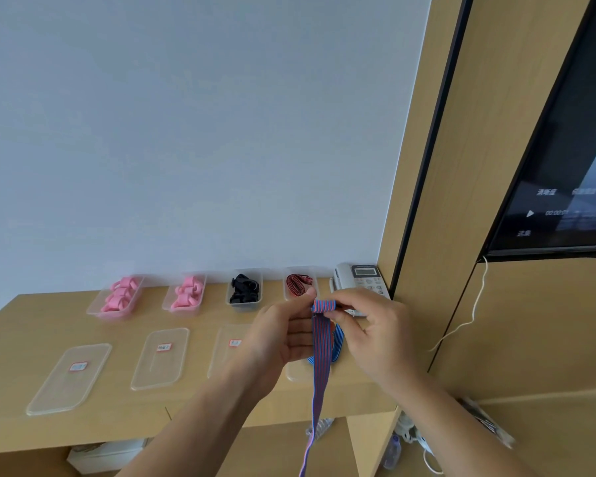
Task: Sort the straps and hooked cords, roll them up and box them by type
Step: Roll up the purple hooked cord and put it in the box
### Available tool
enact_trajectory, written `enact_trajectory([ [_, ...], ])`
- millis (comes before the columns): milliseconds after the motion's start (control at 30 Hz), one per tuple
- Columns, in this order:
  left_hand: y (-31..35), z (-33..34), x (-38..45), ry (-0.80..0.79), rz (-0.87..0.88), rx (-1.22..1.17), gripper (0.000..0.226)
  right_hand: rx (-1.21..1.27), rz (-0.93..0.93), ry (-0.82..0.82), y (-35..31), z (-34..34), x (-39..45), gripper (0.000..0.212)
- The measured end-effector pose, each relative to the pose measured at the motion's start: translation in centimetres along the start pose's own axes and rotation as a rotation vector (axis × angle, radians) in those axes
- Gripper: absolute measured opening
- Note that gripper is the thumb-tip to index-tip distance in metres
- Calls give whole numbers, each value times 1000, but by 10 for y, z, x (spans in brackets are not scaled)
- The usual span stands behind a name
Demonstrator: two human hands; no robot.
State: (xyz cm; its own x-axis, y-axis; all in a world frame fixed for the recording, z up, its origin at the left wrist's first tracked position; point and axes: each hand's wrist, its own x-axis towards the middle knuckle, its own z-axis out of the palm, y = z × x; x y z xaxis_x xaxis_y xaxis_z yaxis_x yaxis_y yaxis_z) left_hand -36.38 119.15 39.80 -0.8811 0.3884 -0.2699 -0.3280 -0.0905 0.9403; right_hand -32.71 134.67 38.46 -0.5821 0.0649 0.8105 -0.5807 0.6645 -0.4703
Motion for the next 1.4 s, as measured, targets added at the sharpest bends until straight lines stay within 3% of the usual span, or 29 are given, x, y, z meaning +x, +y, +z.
enact_trajectory([
  [67,1,-1,2,-7,-11,1,31,-41,-39,-12,7,1,-5,26],
  [233,0,-3,6,-10,7,0,20,-102,-126,-41,19,4,-17,40],
  [433,-1,-5,11,8,21,7,18,-151,-221,-80,24,5,-20,28],
  [533,0,-6,12,29,55,9,17,-162,-225,-129,24,5,-19,38],
  [633,2,-7,11,58,109,34,16,-67,-112,-124,18,3,-19,44],
  [767,3,-5,11,78,173,88,15,220,229,-93,3,-1,-8,23],
  [900,4,-3,8,60,192,96,18,223,468,-21,0,7,0,37],
  [1067,7,-7,8,49,201,61,19,503,757,-311,3,4,7,23],
  [1167,8,-7,6,27,219,75,21,561,770,-353,1,3,11,21],
  [1333,6,-6,4,-40,214,98,18,599,787,-251,4,5,15,20],
  [1400,3,-4,3,-38,160,106,29,607,768,-209,6,5,16,20],
])
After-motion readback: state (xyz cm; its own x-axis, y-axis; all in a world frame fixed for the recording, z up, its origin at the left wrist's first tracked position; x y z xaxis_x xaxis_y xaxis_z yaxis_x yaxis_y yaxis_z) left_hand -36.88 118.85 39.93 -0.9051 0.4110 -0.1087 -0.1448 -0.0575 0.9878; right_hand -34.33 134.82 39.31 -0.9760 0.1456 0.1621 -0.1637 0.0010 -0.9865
